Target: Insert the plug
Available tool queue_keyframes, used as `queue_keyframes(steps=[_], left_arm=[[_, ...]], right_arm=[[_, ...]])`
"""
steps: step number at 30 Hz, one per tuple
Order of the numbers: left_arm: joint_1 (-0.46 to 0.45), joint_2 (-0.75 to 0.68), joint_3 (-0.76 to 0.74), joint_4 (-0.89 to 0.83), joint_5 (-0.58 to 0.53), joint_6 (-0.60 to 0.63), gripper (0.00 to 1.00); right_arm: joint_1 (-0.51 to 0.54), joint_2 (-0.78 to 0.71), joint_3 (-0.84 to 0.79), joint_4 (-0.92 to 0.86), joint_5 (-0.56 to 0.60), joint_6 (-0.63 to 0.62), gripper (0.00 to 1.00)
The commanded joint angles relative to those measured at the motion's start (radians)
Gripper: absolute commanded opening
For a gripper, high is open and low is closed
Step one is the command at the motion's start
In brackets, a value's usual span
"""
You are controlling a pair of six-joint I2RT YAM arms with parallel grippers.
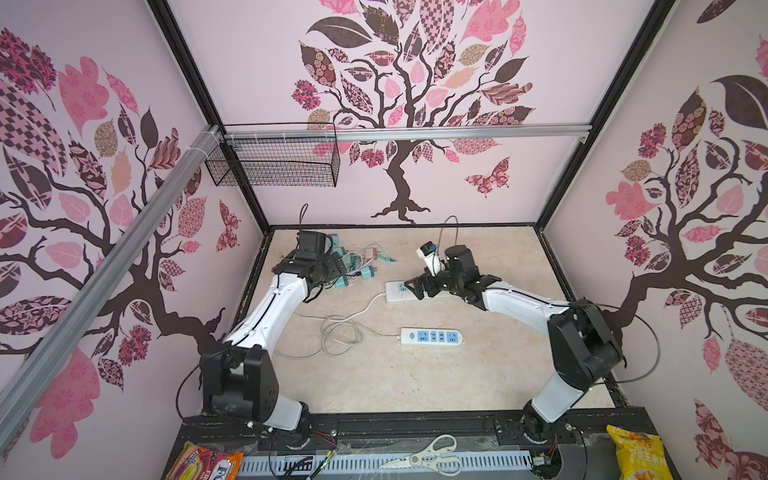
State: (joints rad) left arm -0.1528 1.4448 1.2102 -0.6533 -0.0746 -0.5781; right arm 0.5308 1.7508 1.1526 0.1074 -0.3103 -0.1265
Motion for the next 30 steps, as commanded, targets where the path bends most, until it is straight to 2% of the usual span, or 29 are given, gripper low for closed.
queue_keyframes(steps=[1,3,6,18,26,30], left_arm=[[0.019,-0.06,-0.104,0.026,0.058,-0.04,0.96],[0.029,-0.105,-0.139,0.031,0.06,-0.045,0.98],[0.045,-0.156,-0.168,0.019,0.048,-0.047,0.98],[0.063,-0.181,-0.225,0.025,0.084,-0.063,0.98],[0.065,-0.175,-0.248,0.044,0.094,-0.072,0.98],[0.064,-0.142,-0.241,0.051,0.112,-0.08,0.98]], right_arm=[[0.044,0.173,0.175,-0.11,0.042,-0.359,1.0],[0.06,0.273,0.293,-0.169,0.058,-0.454,1.0],[0.072,0.403,0.462,-0.229,0.07,-0.523,1.0],[0.103,0.756,0.887,-0.321,0.027,-0.609,0.94],[0.133,0.862,1.006,-0.353,0.019,-0.655,0.86],[0.148,0.889,1.016,-0.351,0.016,-0.654,0.78]])
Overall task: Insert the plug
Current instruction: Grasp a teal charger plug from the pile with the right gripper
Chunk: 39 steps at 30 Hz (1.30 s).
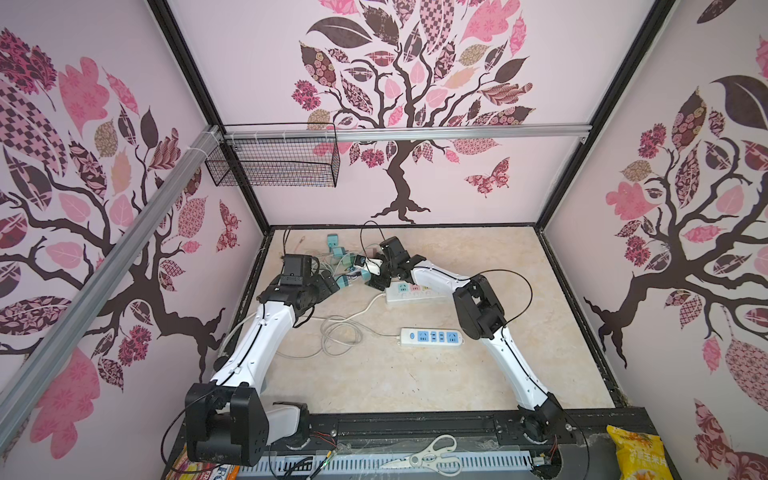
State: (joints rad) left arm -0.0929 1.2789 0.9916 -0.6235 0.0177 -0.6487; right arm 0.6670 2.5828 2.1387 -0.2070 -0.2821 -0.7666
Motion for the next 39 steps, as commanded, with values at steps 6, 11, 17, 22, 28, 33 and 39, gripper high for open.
queue_keyframes(steps=[6,11,17,22,28,33,39], left_arm=[[0.004,0.076,-0.002,0.023,-0.008,-0.026,0.98],[0.007,0.156,0.089,0.027,-0.081,-0.037,0.98],[0.054,0.352,0.337,-0.001,-0.142,-0.061,0.97],[0.074,0.608,0.658,-0.046,-0.009,0.064,0.84],[0.074,0.924,1.089,-0.174,0.19,0.205,0.71],[0.067,1.111,1.309,-0.198,0.386,0.173,0.6],[0.052,1.193,1.29,-0.138,0.468,0.125,0.58]], right_arm=[[0.014,0.037,0.03,-0.097,0.024,-0.046,0.54],[0.014,-0.044,-0.049,-0.049,-0.01,-0.011,0.33],[0.014,-0.327,-0.443,0.337,-0.07,0.162,0.21],[0.016,-0.478,-0.702,0.543,-0.035,0.284,0.14],[0.016,-0.603,-0.873,0.608,0.001,0.413,0.14],[0.016,-0.654,-0.969,0.643,0.023,0.541,0.14],[0.016,-0.678,-1.009,0.63,0.094,0.712,0.14]])
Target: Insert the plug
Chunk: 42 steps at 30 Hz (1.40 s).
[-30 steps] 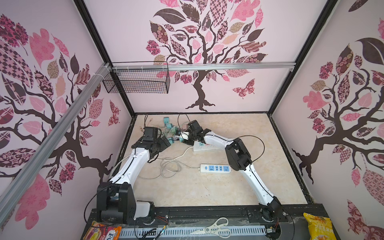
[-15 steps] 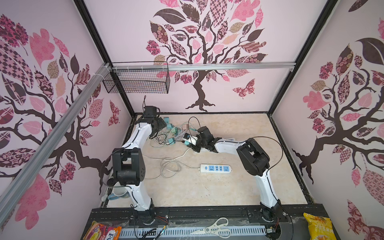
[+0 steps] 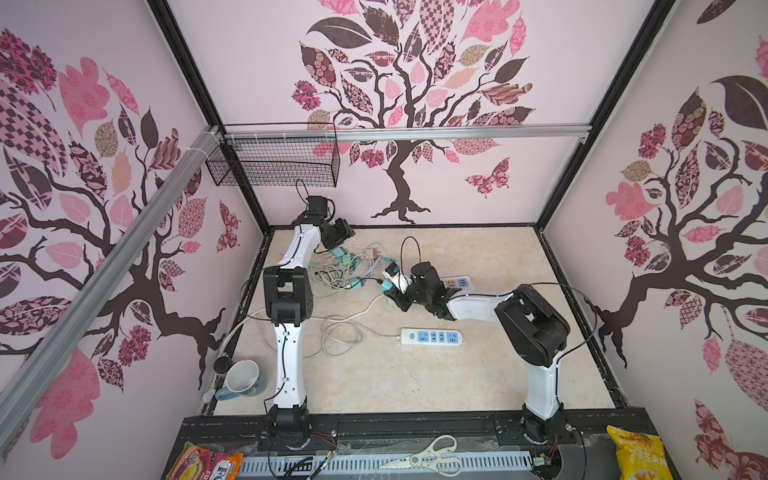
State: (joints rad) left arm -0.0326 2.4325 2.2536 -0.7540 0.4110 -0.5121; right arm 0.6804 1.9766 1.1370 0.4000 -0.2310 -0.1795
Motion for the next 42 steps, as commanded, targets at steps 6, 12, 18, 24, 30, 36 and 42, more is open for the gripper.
queue_keyframes(steps=[6,12,18,24,30,36,42], left_arm=[[0.013,-0.017,-0.198,0.048,-0.033,-0.02,0.56],[0.077,-0.13,-0.465,0.115,-0.072,-0.028,0.56],[0.183,-0.305,-0.752,0.189,-0.119,-0.058,0.56],[0.179,-0.503,-0.823,0.185,-0.102,-0.051,0.61],[0.036,-0.732,-0.885,0.158,-0.239,-0.074,0.72],[-0.065,-0.925,-1.008,0.155,-0.269,-0.036,0.81],[-0.098,-1.09,-1.17,0.213,-0.074,0.019,0.85]], right_arm=[[0.008,-0.135,-0.076,0.018,0.01,0.201,0.15],[0.026,-0.187,-0.144,0.002,-0.014,0.213,0.15],[0.054,-0.246,-0.195,-0.001,-0.021,0.19,0.16],[0.054,-0.302,-0.194,-0.041,-0.002,0.185,0.16],[0.054,-0.336,-0.186,-0.038,-0.011,0.182,0.17],[0.055,-0.341,-0.196,-0.024,-0.034,0.221,0.17],[0.009,-0.392,-0.225,-0.027,-0.134,0.214,0.18]])
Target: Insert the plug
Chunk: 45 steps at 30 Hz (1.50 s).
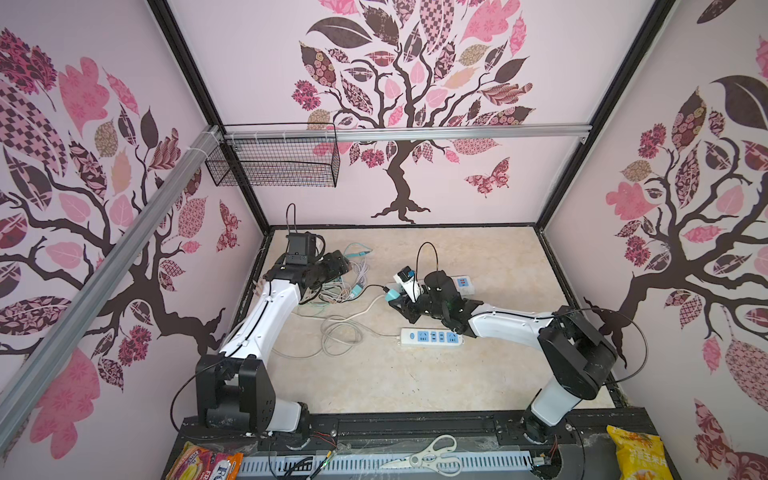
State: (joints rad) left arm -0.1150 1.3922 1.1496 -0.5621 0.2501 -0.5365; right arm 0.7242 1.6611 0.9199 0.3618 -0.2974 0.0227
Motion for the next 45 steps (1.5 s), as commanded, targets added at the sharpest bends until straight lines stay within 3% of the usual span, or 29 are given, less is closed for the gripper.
queue_keyframes(steps=[1,5,9,15,18,24,33,39,45], left_arm=[[-0.038,-0.073,-0.08,0.021,0.1,0.061,0.86],[-0.164,-0.096,-0.049,-0.083,0.128,0.19,0.85],[-0.269,-0.074,0.04,-0.214,0.09,0.353,0.83],[-0.285,-0.102,0.088,-0.227,0.122,0.531,0.82],[-0.259,-0.115,0.072,-0.257,0.259,0.67,0.84],[-0.259,-0.085,0.031,-0.243,0.324,0.916,0.84],[-0.288,-0.031,0.003,-0.16,0.689,1.176,0.84],[-0.302,0.016,0.002,-0.193,0.745,1.242,0.79],[-0.302,0.05,0.008,-0.173,0.791,1.23,0.72]], right_arm=[[-0.057,-0.089,-0.017,0.013,-0.108,0.013,0.18],[-0.149,-0.142,-0.033,-0.053,-0.283,-0.084,0.2],[-0.181,-0.186,0.027,-0.313,-0.353,-0.315,0.21],[-0.181,-0.218,0.048,-0.418,-0.391,-0.418,0.22],[-0.181,-0.25,0.031,-0.421,-0.411,-0.449,0.23],[-0.18,-0.316,-0.022,-0.382,-0.466,-0.477,0.23],[-0.178,-0.34,-0.055,-0.316,-0.538,-0.457,0.24],[-0.174,-0.353,-0.08,-0.243,-0.59,-0.415,0.25],[-0.161,-0.362,-0.095,-0.194,-0.613,-0.394,0.25]])
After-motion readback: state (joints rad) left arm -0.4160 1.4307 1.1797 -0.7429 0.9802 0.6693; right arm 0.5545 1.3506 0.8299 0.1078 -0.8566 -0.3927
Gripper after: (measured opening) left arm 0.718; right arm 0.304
